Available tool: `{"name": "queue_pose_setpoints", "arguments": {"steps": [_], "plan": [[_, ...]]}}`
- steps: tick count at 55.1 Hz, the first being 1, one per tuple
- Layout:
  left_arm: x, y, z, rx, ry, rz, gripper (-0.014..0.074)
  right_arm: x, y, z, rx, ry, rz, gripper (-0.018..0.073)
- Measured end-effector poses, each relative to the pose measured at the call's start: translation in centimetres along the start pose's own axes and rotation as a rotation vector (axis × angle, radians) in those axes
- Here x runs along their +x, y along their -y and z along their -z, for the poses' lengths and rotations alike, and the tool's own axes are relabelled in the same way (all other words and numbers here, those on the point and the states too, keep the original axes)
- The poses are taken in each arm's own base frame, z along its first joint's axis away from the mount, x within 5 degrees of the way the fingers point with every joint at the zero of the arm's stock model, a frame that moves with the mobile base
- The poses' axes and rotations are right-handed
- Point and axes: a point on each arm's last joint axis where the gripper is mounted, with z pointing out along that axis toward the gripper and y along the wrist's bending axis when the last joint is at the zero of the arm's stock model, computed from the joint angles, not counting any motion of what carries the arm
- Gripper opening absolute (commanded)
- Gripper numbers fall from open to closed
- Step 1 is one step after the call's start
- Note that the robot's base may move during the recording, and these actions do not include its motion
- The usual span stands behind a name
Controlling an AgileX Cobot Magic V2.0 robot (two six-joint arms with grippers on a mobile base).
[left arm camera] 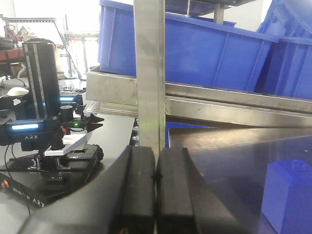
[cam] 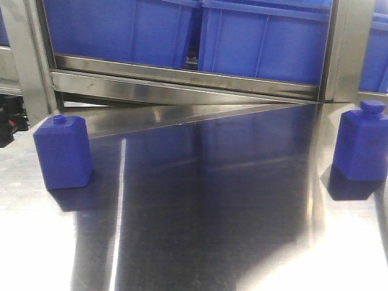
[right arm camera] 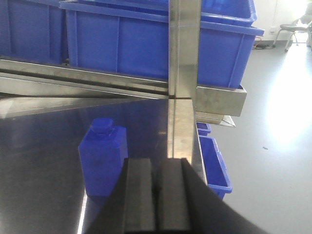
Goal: Pick and sort blue part to right shelf
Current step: 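Reach the left gripper down toward the blue bottle nearest it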
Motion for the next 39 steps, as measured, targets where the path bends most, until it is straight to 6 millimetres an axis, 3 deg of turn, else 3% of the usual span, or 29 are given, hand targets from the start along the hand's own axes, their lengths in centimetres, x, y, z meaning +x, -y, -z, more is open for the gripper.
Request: {"name": "queue_pose_setpoints", "arguments": {"steps": [24, 36, 39], "plan": [[-0.4, 0.0, 0.0, -0.002, 0.045, 0.0, 0.0124, 0.0, 0.0, 0.0, 0.0, 0.0, 0.0, 0.0043], [-2.1, 0.0, 0.2, -0.006, 0.167, 0.001, 0.0124, 0.0, 0.0, 0.0, 0.0, 0.0, 0.0, 0.0043], [-3.4, 0.0, 0.4, -0.001, 0.156, 0.001, 0.0125, 0.0, 0.0, 0.0, 0.0, 0.0, 0.0, 0.0043]]}}
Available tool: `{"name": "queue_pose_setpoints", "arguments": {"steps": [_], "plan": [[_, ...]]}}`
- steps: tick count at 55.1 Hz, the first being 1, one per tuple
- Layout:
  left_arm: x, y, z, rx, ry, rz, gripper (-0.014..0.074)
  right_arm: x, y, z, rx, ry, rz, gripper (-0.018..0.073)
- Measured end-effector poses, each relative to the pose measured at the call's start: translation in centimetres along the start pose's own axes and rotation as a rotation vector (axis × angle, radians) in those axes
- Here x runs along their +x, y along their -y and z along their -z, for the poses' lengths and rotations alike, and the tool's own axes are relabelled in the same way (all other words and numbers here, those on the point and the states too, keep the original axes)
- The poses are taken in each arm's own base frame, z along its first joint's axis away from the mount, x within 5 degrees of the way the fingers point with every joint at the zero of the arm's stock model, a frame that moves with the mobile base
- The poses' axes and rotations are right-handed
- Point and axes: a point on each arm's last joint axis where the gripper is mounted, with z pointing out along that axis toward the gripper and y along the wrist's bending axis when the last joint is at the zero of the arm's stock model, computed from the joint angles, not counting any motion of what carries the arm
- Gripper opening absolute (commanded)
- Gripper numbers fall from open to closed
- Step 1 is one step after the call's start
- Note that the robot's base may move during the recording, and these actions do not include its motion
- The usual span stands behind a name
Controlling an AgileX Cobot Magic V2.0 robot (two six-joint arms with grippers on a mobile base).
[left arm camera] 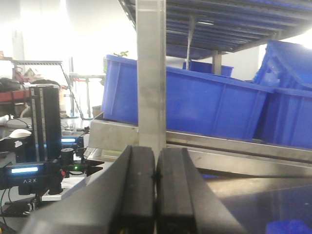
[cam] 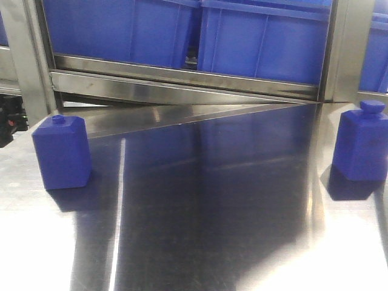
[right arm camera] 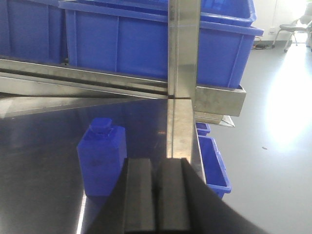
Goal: Pick and sort blue part to right shelf
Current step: 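Reach the left gripper down toward the blue bottle nearest it, then close the left gripper on the blue bottle and lift it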
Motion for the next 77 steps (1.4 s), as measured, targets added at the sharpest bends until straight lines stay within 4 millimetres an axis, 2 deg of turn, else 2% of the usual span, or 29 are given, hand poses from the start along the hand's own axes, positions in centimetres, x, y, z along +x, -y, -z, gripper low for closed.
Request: {"name": "queue_pose_setpoints", "arguments": {"steps": [3, 5, 11, 16, 21, 26, 29, 37, 43, 55, 71, 77], "plan": [[-2.0, 0.1, 0.0, 0.005, -0.012, 0.0, 0.0127, 0.0, 0.0, 0.0, 0.0, 0.0, 0.0, 0.0043], [-4.0, 0.2, -0.1, 0.01, -0.024, 0.0, 0.0127, 0.0, 0.0, 0.0, 0.0, 0.0, 0.0, 0.0043], [-7.6, 0.4, -0.8, 0.019, -0.102, -0.001, 0.0127, 0.0, 0.0, 0.0, 0.0, 0.0, 0.0, 0.0043], [-9.5, 0.6, -2.3, 0.032, -0.218, 0.024, 0.0129, 0.0, 0.0, 0.0, 0.0, 0.0, 0.0, 0.0043], [-10.4, 0.9, -3.9, 0.049, -0.325, 0.068, 0.013, 0.0, 0.0, 0.0, 0.0, 0.0, 0.0, 0.0043], [-10.4, 1.2, -5.9, 0.063, -0.433, 0.111, 0.0166, 0.0, 0.0, 0.0, 0.0, 0.0, 0.0, 0.0043], [-9.9, 1.3, -7.3, 0.066, -0.501, 0.131, 0.0218, 0.0, 0.0, 0.0, 0.0, 0.0, 0.0, 0.0043], [-8.3, 1.4, -10.4, 0.072, -0.665, 0.134, 0.0457, 0.0, 0.0, 0.0, 0.0, 0.0, 0.002, 0.0043], [-7.2, 1.7, -12.1, 0.095, -0.763, 0.132, 0.0541, 0.0, 0.0, 0.0, 0.0, 0.0, 0.002, 0.0043], [-6.2, 3.5, -15.9, 0.193, -0.994, 0.145, 0.0558, 0.0, 0.0, 0.0, 0.0, 0.0, 0.002, 0.0043], [-5.5, 7.9, -21.6, 0.308, -1.172, 0.168, 0.0557, 0.0, 0.0, 0.0, 0.0, 0.0, 0.002, 0.0043], [-4.4, 9.3, -23.2, 0.292, -1.26, 0.203, 0.0555, 0.0, 0.0, 0.0, 0.0, 0.0, 0.002, 0.0043]]}}
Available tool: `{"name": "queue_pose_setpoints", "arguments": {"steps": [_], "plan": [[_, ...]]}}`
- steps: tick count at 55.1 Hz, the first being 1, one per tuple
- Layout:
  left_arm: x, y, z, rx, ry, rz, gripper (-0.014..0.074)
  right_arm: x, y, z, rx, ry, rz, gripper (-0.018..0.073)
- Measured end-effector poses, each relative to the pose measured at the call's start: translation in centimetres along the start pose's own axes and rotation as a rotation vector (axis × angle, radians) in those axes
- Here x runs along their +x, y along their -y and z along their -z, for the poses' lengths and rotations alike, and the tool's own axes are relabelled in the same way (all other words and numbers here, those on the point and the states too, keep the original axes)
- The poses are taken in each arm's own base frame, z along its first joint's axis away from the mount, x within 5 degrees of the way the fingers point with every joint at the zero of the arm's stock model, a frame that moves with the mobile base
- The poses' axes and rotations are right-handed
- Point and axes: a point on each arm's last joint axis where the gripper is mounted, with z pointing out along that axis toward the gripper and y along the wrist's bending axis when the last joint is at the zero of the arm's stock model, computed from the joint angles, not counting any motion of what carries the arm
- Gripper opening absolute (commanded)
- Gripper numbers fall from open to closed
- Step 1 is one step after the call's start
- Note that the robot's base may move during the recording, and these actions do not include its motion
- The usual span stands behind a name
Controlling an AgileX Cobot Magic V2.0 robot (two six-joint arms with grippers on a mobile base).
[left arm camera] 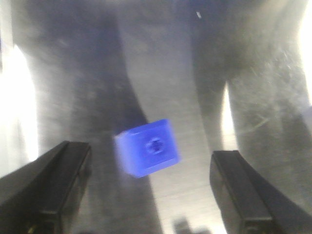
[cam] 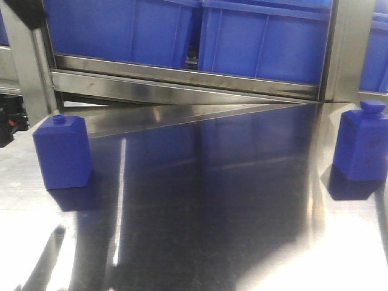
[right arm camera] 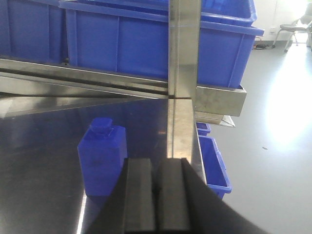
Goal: Pick and sort blue part to right shelf
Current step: 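Close the left gripper on the blue bottle and lift it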
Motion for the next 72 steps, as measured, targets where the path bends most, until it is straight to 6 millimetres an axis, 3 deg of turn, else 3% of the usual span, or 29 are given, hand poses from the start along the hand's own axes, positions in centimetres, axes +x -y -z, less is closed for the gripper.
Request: {"name": "queue_pose_setpoints", "arguments": {"steps": [16, 31, 58, 72], "plan": [[-1.7, 1.0, -5.2, -0.116, -0.157, 0.103, 0.0555, 0.0, 0.0, 0.0, 0.0, 0.0, 0.0, 0.0043], [-1.1, 1.7, -8.6, -0.144, -0.259, 0.112, 0.0555, 0.0, 0.0, 0.0, 0.0, 0.0, 0.0, 0.0043], [0.0, 0.7, -11.3, -0.232, -0.408, 0.13, 0.0555, 0.0, 0.0, 0.0, 0.0, 0.0, 0.0, 0.0043], [0.2, 1.2, -12.2, -0.231, -0.393, 0.104, 0.0523, 0.0, 0.0, 0.0, 0.0, 0.0, 0.0, 0.0043]]}}
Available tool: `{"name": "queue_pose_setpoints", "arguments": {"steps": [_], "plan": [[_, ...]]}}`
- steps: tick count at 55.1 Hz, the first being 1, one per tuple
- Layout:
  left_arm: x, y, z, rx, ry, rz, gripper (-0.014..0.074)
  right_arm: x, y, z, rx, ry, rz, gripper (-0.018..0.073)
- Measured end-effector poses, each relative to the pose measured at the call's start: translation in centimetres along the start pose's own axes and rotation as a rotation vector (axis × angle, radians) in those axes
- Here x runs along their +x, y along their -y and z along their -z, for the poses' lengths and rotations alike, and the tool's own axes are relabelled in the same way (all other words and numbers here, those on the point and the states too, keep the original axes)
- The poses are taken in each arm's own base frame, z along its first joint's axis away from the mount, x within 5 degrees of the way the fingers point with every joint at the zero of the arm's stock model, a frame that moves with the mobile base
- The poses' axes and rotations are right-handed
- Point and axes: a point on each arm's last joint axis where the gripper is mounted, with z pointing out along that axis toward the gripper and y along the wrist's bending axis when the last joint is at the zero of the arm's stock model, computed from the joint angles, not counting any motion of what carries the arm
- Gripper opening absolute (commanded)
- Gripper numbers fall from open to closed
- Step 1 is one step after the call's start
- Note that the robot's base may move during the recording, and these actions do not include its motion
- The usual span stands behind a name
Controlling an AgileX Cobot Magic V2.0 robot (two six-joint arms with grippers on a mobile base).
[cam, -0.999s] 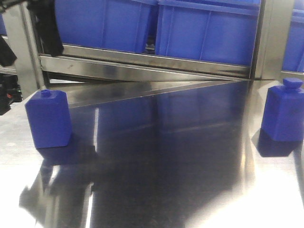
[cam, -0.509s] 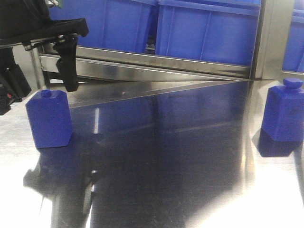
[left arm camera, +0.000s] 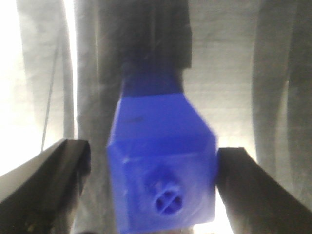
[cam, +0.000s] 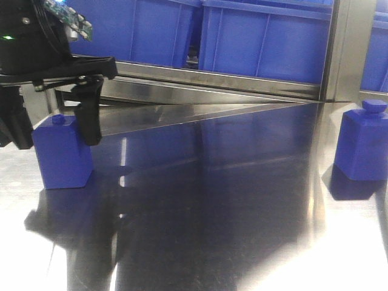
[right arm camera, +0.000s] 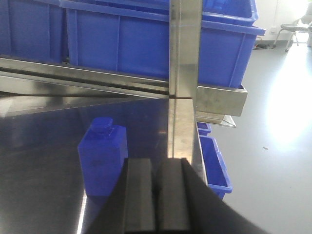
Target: Pick and sort blue part to right shelf
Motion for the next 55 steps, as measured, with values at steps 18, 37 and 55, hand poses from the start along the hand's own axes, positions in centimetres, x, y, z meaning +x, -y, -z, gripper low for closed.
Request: {"name": "queue_pose_setpoints", "arguments": {"steps": [18, 37, 55], "plan": [[-0.1, 0.1, -0.1, 0.006, 0.019, -0.002, 0.0354, 0.0, 0.0, 0.0, 0.0, 0.0, 0.0, 0.0043], [-0.1, 0.2, -0.1, 0.0, 0.007, -0.018, 0.0353, 0.0, 0.0, 0.0, 0.0, 0.0, 0.002, 0.0043], [1.0, 0.5, 4.7, -0.036, 0.187, -0.171, 0.0353, 0.0, 0.0, 0.0, 0.0, 0.0, 0.002, 0.0043]]}}
